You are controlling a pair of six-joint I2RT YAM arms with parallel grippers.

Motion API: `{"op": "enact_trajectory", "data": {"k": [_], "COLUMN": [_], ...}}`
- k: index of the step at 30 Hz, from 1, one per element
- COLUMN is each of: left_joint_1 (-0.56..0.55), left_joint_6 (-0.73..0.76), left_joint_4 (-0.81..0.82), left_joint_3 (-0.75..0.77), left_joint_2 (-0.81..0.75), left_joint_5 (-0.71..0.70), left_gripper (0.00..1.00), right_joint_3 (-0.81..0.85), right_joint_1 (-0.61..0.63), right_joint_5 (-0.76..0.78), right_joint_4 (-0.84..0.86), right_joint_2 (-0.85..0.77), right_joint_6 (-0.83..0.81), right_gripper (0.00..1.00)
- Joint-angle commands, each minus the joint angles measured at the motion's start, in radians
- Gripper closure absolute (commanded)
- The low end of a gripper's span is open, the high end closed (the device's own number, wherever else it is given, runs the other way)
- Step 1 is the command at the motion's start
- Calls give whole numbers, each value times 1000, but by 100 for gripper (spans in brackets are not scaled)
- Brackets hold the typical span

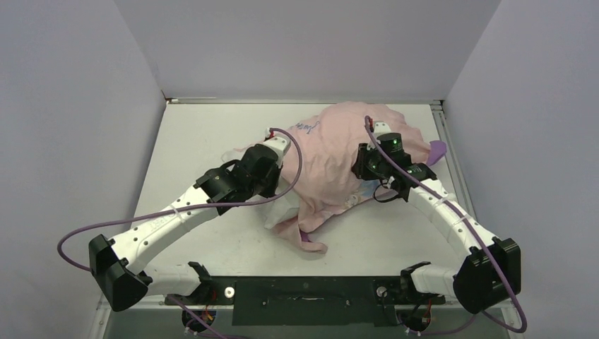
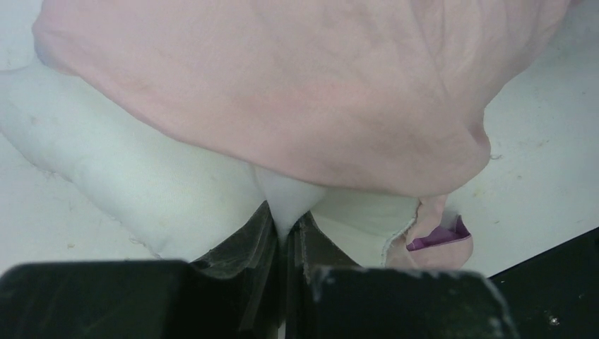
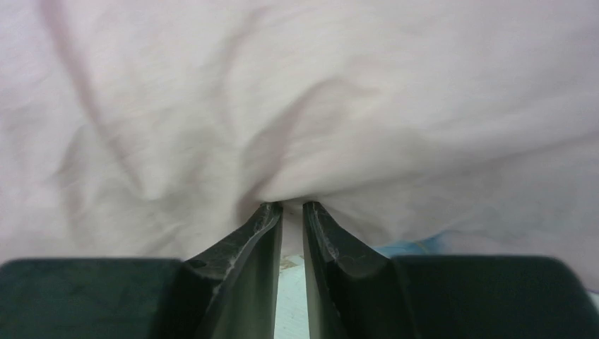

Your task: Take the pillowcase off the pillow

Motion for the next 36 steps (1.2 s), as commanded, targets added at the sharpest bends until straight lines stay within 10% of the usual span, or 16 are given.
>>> {"op": "enact_trajectory", "data": {"k": [1, 11, 16, 19, 26, 36], "left_joint_1": [6, 6, 6, 5, 15, 76], "left_joint_6": [5, -5, -3, -1, 11, 38], "left_joint_4": [12, 21, 11, 0, -45, -122], "left_joint_3": [76, 99, 115, 124, 132, 191], "left_joint_2": [-16, 18, 19, 16, -13, -81], "left_joint_5": [41, 77, 74, 68, 50, 110], "left_gripper": [100, 100, 100, 100, 100, 100], "right_joint_3": [17, -4, 18, 15, 21, 89], "right_joint_1": [111, 404, 497, 508, 459, 162], "right_joint_5": [-134, -78, 5, 72, 268, 319], "right_joint_4": [114, 243, 207, 195, 137, 69], "right_joint_2": [-54, -87, -12, 21, 53, 66], "right_joint_6": [-19, -40, -74, -82, -117, -65], "right_gripper": [72, 30, 27, 36, 94, 95]}}
